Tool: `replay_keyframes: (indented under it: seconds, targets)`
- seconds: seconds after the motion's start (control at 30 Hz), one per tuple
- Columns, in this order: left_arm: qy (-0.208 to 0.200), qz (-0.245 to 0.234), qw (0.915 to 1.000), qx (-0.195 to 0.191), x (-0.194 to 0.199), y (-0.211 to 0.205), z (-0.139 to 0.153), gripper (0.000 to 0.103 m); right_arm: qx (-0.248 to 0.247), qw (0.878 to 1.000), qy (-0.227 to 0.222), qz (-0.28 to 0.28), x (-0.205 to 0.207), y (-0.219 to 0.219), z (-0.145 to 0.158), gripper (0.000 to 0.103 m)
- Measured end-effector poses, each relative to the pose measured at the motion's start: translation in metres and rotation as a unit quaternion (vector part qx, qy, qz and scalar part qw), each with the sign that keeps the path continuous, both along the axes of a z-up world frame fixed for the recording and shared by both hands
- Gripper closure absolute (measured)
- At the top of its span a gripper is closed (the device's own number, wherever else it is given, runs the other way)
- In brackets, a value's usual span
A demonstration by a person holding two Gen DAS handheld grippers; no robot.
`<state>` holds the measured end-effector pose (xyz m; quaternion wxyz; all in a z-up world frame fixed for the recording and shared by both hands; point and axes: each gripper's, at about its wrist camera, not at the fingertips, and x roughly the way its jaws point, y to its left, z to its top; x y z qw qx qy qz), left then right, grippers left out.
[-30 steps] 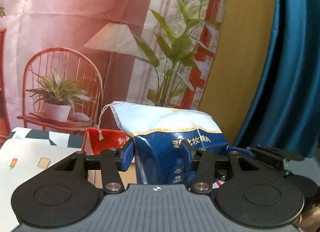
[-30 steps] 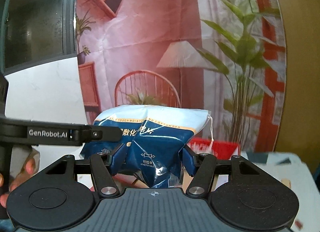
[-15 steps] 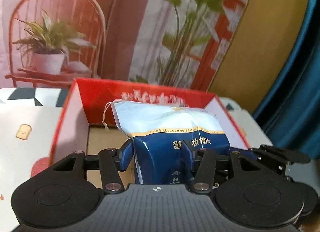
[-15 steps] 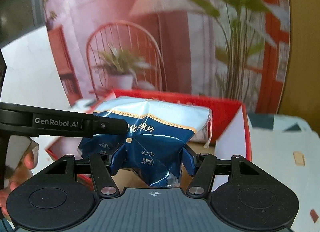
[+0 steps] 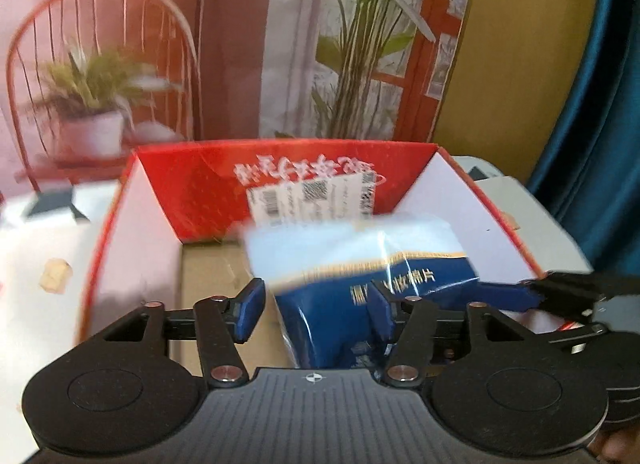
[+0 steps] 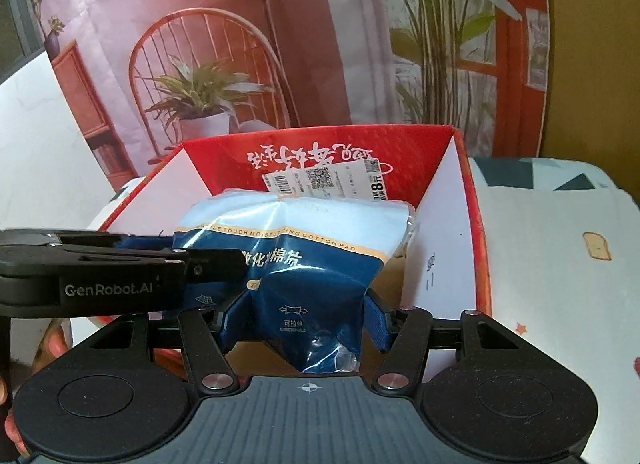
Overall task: Organize soft objects
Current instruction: 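Lower the bag into the red box and open both grippers, then move both grippers down to the orange floral cloth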
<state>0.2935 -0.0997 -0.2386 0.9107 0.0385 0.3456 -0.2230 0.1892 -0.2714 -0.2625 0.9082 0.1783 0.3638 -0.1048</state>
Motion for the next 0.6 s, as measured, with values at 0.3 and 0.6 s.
replay_keyframes:
  seconds: [0.3,0.6]
  targets:
    - [-0.06,0.018,0.9979,-0.015,-0.041,0.036,0.026,0.037,-0.058,0.998,-0.03,-0.019,-0.023,0.015,0.018,0.041]
    - [-0.061,0.058,0.9958,-0.036,-0.102,0.084,0.024,0.037,-0.075,0.992,-0.103,-0.011,-0.076,0.034,0.034,0.041]
